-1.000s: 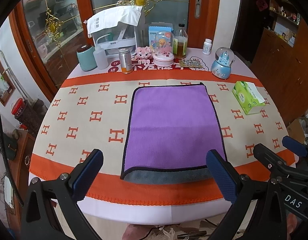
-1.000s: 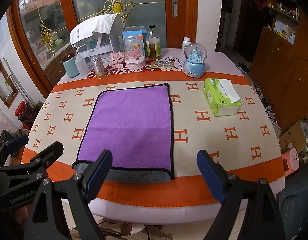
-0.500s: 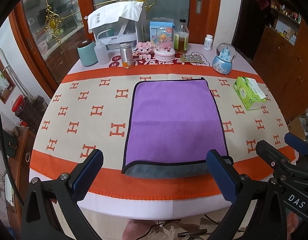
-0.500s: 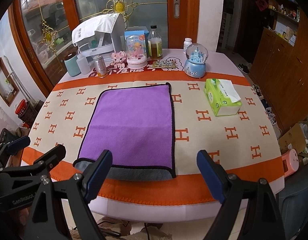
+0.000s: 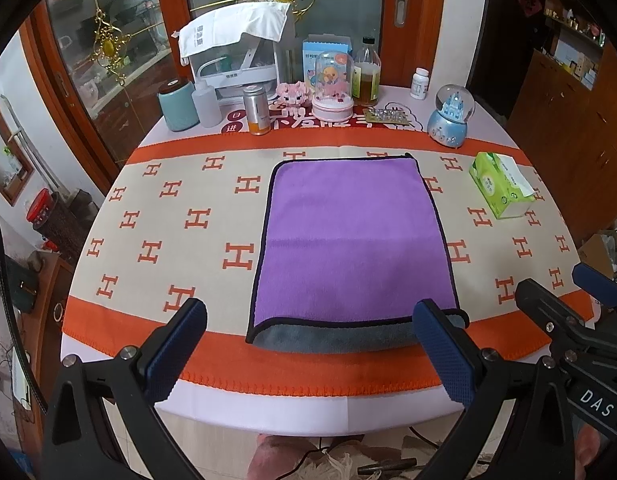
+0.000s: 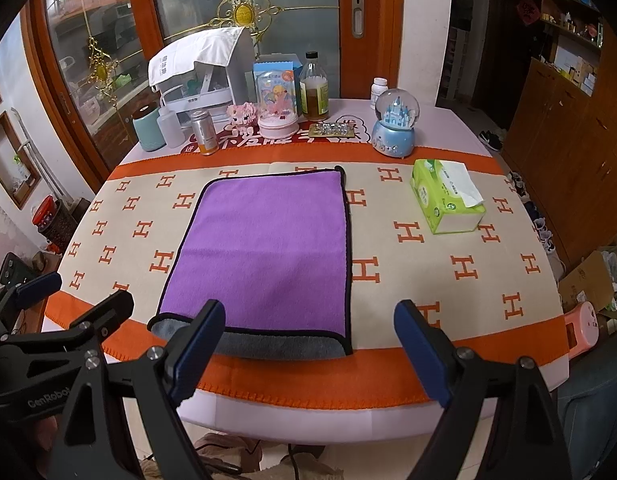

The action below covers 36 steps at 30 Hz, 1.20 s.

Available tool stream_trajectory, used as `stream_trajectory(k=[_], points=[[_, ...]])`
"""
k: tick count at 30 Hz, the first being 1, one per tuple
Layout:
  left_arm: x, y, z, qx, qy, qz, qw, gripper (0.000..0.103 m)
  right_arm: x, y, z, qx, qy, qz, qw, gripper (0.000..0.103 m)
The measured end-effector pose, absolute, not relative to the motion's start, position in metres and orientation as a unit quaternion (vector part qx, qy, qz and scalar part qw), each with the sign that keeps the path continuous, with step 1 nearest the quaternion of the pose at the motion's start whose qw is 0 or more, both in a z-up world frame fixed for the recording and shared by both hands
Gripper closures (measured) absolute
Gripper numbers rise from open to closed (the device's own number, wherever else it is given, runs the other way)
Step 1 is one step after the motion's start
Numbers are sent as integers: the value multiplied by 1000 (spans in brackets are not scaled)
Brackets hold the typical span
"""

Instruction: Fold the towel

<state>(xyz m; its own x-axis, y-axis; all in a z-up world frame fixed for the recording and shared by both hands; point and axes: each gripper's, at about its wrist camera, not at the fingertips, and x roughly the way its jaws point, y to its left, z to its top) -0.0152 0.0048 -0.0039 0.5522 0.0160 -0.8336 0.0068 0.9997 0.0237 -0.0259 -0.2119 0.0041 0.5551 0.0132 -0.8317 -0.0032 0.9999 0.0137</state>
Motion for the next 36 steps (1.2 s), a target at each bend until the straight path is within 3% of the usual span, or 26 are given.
stream_trajectory(k=[36], points=[[7,33,-20,-11,459,20,888,1,-15,-248,-13,18,445,33,895,16]])
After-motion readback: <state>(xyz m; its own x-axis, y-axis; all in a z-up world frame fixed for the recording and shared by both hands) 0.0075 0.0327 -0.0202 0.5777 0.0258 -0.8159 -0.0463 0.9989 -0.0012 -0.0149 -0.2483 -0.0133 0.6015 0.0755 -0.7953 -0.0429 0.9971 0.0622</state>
